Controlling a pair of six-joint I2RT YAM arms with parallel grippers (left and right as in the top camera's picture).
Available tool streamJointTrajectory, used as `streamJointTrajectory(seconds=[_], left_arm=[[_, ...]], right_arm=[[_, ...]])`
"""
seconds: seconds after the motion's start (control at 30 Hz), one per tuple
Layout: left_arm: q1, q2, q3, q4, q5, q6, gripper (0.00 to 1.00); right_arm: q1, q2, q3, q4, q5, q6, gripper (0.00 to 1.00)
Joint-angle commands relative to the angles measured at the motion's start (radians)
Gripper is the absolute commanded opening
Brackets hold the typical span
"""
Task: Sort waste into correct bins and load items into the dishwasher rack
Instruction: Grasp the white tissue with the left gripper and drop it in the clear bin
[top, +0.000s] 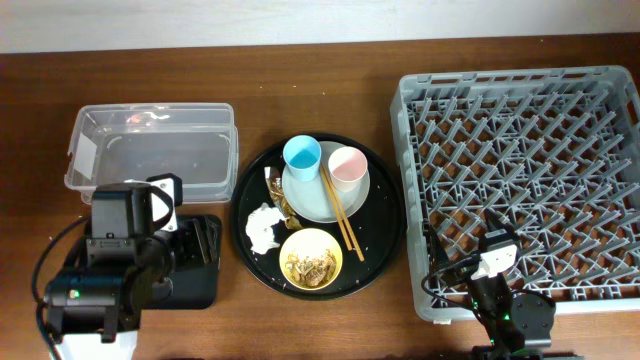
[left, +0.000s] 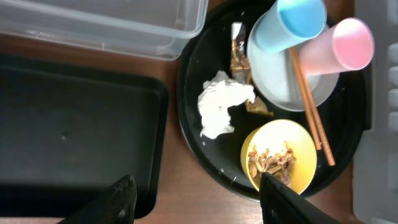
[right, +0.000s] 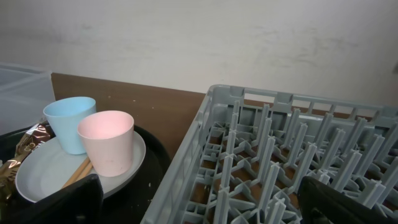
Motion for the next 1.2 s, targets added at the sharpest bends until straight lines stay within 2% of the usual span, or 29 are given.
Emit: streamJointTrajectory(seconds=[0.0, 0.2, 0.27, 0.37, 0.6, 0.67, 0.73, 0.93, 1.1, 1.17], left_arm=[[0.003, 0.026, 0.016, -0.027, -0.019, 0.012, 0.63], [-0.100, 0.035, -0.098, 0.039, -0.023, 0.012, 0.62], [-0.138, 0.035, -0.161, 0.108, -0.023, 0.012, 0.57], [-0.196, 0.065, -0.269, 0.292, -0.024, 0.012, 0.55], [-0.278, 0.332, -0.296, 0.507, -0.067, 0.000, 0.57], [-0.289, 0.409, -0.296, 0.570, -0.073, 0.000, 0.63], [-0.289, 0.472, -0.296, 0.603, -0.135, 0.000, 0.63], [-0.290, 0.604, -0.296, 0.666, -0.141, 0.000, 0.66], [-0.290, 0.623, -0.296, 0.684, -0.134, 0.000, 0.45], [-0.290, 0.623, -0.296, 0.682, -0.130, 0.000, 0.31]], right_arm=[[-0.007, -0.006, -0.005, -0.004, 0.005, 0.008, 0.98], [-0.007, -0.006, -0.005, -0.004, 0.005, 0.009, 0.98], [-0.007, -0.006, -0.005, -0.004, 0.005, 0.008, 0.98], [-0.007, -0.006, -0.005, -0.004, 0.005, 0.009, 0.98], [-0.007, -0.006, -0.005, -0.004, 0.005, 0.008, 0.98], [-0.007, -0.006, -0.005, -0.004, 0.005, 0.009, 0.98], [-0.007, -0.006, -0.005, -0.004, 0.005, 0.009, 0.98], [-0.007, -0.006, -0.005, -0.004, 0.005, 0.008, 0.98], [-0.007, -0.006, -0.005, -0.004, 0.005, 0.009, 0.98], [-0.007, -0.006, -0.005, -0.004, 0.005, 0.008, 0.98]])
